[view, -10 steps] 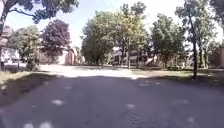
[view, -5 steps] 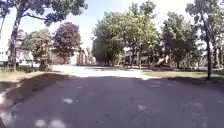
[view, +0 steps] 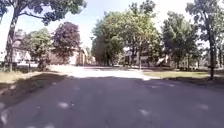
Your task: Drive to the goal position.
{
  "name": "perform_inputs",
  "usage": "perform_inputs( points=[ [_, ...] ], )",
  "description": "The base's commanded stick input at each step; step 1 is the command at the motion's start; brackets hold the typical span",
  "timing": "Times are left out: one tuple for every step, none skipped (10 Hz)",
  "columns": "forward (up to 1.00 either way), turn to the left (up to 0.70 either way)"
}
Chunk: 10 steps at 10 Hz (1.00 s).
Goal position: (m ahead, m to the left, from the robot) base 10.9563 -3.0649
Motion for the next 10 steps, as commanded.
perform_inputs(
  points=[
    [0.70,0.00],
    [0.70,0.00],
    [0.70,0.00],
    [0.70,0.02],
    [0.70,0.06],
    [0.70,0.12],
    [0.70,0.14],
    [0.70,0.14],
    [0.70,0.14],
    [0.70,0.14]
  ],
)
